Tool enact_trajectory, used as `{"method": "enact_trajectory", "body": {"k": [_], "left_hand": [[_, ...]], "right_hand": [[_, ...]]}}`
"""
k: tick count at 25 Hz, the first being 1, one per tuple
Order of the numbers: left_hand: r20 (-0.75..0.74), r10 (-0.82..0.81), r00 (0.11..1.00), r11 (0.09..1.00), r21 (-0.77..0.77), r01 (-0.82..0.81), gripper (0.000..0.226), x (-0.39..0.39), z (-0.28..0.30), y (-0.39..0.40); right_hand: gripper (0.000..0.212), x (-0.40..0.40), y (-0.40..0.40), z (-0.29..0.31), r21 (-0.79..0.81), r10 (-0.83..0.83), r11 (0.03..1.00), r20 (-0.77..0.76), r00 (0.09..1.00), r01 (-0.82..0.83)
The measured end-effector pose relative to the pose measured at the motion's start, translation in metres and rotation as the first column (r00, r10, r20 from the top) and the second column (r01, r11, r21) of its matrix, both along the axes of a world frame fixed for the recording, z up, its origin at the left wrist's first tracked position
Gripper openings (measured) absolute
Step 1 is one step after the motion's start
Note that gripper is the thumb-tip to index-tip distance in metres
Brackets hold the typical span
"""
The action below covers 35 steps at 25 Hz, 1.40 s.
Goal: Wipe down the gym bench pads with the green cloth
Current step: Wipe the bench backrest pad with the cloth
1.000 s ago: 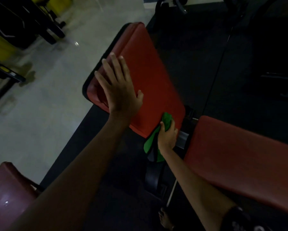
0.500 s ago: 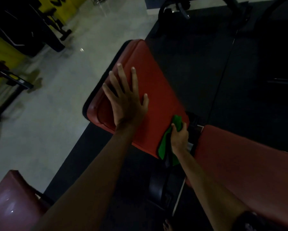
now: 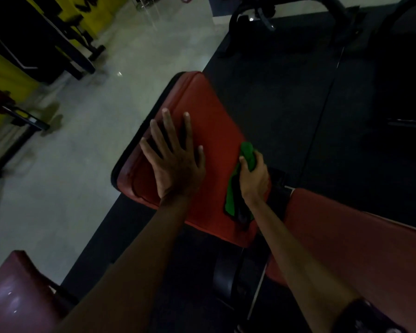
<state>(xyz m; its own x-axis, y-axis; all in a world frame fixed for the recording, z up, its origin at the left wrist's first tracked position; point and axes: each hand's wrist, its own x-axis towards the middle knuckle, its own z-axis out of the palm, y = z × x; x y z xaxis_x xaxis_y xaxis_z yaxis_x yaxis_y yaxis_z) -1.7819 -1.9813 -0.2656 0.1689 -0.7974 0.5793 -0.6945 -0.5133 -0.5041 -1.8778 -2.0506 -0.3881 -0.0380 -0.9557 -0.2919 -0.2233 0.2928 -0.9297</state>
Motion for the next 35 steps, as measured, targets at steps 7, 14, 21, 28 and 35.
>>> {"method": "enact_trajectory", "body": {"k": [7,14,21,28,35], "left_hand": [[-0.034,-0.026,0.999,1.0,-0.015,0.026,0.067,0.001,0.0,0.0],[0.001,-0.006,1.0,1.0,-0.002,0.006,0.071,0.001,-0.002,0.0],[0.017,-0.006,1.0,1.0,-0.015,0.006,0.071,0.001,-0.002,-0.002],[0.048,-0.014,0.999,1.0,-0.016,0.015,0.071,0.002,-0.002,-0.002],[0.019,-0.02,1.0,0.999,-0.024,0.021,0.071,0.003,-0.003,-0.001]], "right_hand": [[0.049,0.012,-0.024,0.023,-0.3,0.076,0.951,-0.005,0.997,-0.074],[0.046,-0.004,-0.012,-0.027,0.038,-0.042,0.998,0.026,0.999,0.041],[0.05,-0.004,0.06,-0.048,-0.06,0.012,0.998,0.041,0.999,-0.009],[0.047,-0.009,0.091,-0.076,0.145,-0.067,0.988,0.113,0.991,0.051],[0.045,-0.014,0.113,-0.115,0.312,-0.176,0.943,0.182,0.967,0.113]]}}
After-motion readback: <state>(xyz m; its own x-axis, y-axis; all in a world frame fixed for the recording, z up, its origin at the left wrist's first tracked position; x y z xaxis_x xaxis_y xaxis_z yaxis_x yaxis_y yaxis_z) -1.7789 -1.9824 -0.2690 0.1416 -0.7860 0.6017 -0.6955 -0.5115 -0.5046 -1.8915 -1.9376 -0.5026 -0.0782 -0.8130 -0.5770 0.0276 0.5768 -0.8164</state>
